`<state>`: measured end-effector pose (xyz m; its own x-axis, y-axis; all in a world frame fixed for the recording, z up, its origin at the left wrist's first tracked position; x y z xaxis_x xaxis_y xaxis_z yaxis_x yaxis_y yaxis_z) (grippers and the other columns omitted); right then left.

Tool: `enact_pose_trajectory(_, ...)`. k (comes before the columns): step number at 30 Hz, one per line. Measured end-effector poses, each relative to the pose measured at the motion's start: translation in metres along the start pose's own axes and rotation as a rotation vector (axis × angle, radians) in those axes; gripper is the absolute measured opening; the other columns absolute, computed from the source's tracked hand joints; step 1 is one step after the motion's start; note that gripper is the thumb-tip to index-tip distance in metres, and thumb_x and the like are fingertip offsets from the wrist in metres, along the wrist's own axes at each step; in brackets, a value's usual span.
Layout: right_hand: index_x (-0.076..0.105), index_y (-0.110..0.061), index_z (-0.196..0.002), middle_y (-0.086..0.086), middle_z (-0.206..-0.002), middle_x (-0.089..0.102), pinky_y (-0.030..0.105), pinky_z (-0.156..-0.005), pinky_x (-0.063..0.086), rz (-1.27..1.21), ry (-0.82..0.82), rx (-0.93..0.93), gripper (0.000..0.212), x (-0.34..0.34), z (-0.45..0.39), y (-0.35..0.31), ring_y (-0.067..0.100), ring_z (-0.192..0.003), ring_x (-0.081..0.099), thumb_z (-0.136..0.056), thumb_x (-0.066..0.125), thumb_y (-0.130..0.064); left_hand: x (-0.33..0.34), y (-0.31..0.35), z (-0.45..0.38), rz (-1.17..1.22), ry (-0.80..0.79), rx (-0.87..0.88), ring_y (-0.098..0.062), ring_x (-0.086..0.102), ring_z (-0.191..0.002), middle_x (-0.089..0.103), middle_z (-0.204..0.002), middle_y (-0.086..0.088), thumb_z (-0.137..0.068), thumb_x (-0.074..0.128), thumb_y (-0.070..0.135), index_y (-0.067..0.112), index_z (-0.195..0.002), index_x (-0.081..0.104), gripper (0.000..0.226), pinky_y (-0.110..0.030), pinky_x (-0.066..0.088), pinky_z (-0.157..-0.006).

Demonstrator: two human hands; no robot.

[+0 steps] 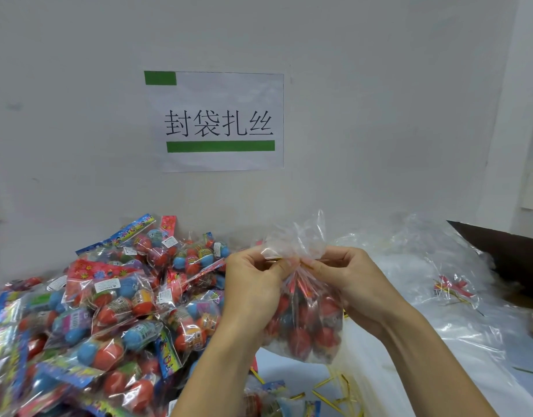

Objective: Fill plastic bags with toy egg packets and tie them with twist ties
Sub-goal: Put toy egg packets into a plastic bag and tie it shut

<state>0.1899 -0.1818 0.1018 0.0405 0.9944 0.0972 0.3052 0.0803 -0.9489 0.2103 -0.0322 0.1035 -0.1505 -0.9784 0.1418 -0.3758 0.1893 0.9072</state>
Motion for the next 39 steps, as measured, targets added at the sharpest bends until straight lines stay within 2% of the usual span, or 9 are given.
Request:
enact_pose_trajectory(3,0.075,0.007,-0.098,0.024,-0.096,0.074,0.027,-0.065,0.058,0.001,-0.040,0.009,0.036,-0.003,0.001,0.000,0.029,-0.081,0.073,-0.072,0.075,-0.017,0.000,0.001,0.001,0.009,-0.012,0.000,-0.026,0.075,-0.076,0.077,-0.078,-0.008,-0.086,0.072,0.001,0.012,-0.074,0.078,0.017,-0.033,0.061,-0.069)
enact_pose_trajectory(5,0.077,0.004,-0.095,0.021,-0.092,0.075,0.021,-0.057,0.054,0.034,-0.066,0.009,0.034,-0.004,0.002,-0.001,0.021,-0.074,0.072,-0.071,0.076,-0.019,0.000,0.001,0.002,0.002,-0.022,0.004,-0.025,0.075,-0.076,0.077,-0.078,-0.008,-0.086,0.072,0.001,0.011,-0.075,0.078,0.016,-0.031,0.061,-0.068)
enact_pose_trajectory(9,0.081,-0.005,-0.088,0.017,-0.092,0.077,0.026,-0.070,0.056,0.062,-0.096,0.015,0.026,-0.007,0.001,-0.003,0.023,-0.082,0.073,-0.069,0.079,-0.023,0.001,0.001,0.002,-0.040,-0.044,0.018,-0.021,0.075,-0.077,0.077,-0.078,-0.005,-0.086,0.073,0.004,0.010,-0.079,0.078,0.011,-0.028,0.060,-0.069)
enact_pose_trajectory(11,0.081,-0.013,-0.072,0.006,-0.075,0.076,0.017,-0.059,0.052,0.070,-0.127,0.014,0.008,-0.006,0.002,-0.005,0.012,-0.067,0.071,-0.071,0.079,-0.021,0.000,0.001,0.002,-0.044,-0.051,0.030,-0.022,0.075,-0.076,0.077,-0.077,-0.006,-0.086,0.074,0.004,0.008,-0.078,0.077,0.009,-0.028,0.060,-0.068)
enact_pose_trajectory(13,0.079,-0.016,-0.065,-0.001,-0.065,0.072,0.013,-0.052,0.047,0.073,-0.134,0.007,0.008,-0.007,0.003,-0.006,0.006,-0.057,0.066,-0.073,0.078,-0.017,0.000,0.001,0.002,-0.028,-0.074,0.039,-0.026,0.075,-0.079,0.077,-0.080,-0.009,-0.085,0.075,0.005,0.007,-0.079,0.078,0.007,-0.035,0.061,-0.072)
enact_pose_trajectory(21,0.080,-0.005,-0.097,0.015,-0.097,0.077,0.018,-0.070,0.053,0.118,-0.187,0.005,0.024,-0.010,0.006,-0.013,0.019,-0.085,0.074,-0.077,0.077,-0.019,0.001,0.000,0.002,0.021,-0.090,0.001,-0.030,0.075,-0.078,0.077,-0.081,-0.014,-0.080,0.078,0.003,0.010,-0.077,0.079,0.008,-0.037,0.060,-0.071)
enact_pose_trajectory(26,0.081,-0.005,-0.088,0.010,-0.080,0.076,0.019,-0.063,0.053,0.138,-0.162,-0.037,0.010,-0.007,0.007,-0.016,0.013,-0.070,0.070,-0.083,0.074,-0.011,0.001,0.000,0.002,0.125,-0.056,-0.059,-0.026,0.065,-0.065,0.070,-0.070,-0.012,-0.073,0.080,-0.001,0.015,-0.067,0.073,0.019,-0.035,0.055,-0.065)
enact_pose_trajectory(33,0.080,-0.003,-0.089,0.016,-0.082,0.076,0.028,-0.066,0.051,0.265,-0.061,-0.081,0.009,-0.002,0.005,-0.014,0.019,-0.072,0.066,-0.090,0.070,-0.003,0.001,-0.002,0.001,0.248,-0.061,-0.215,-0.024,0.067,-0.069,0.072,-0.073,-0.010,-0.050,0.081,0.008,0.014,-0.061,0.074,0.014,-0.033,0.055,-0.067)
enact_pose_trajectory(39,0.077,-0.006,-0.076,0.012,-0.072,0.067,0.032,-0.066,0.045,0.298,-0.039,-0.096,0.016,-0.007,0.005,-0.016,0.022,-0.068,0.056,-0.090,0.070,-0.005,0.001,-0.001,0.002,0.318,-0.126,-0.240,-0.024,0.074,-0.073,0.076,-0.082,-0.016,-0.059,0.078,0.012,0.007,-0.073,0.080,0.014,-0.027,0.058,-0.062)
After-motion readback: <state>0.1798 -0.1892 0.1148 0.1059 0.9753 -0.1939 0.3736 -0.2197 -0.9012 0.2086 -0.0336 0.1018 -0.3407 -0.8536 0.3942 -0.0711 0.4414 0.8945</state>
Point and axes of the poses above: each hand's wrist, its own z-axis away from the middle knuckle, its own x-axis out of the palm, y = z × x, the point moved 2 cm from there along -z, towards the middle knuckle
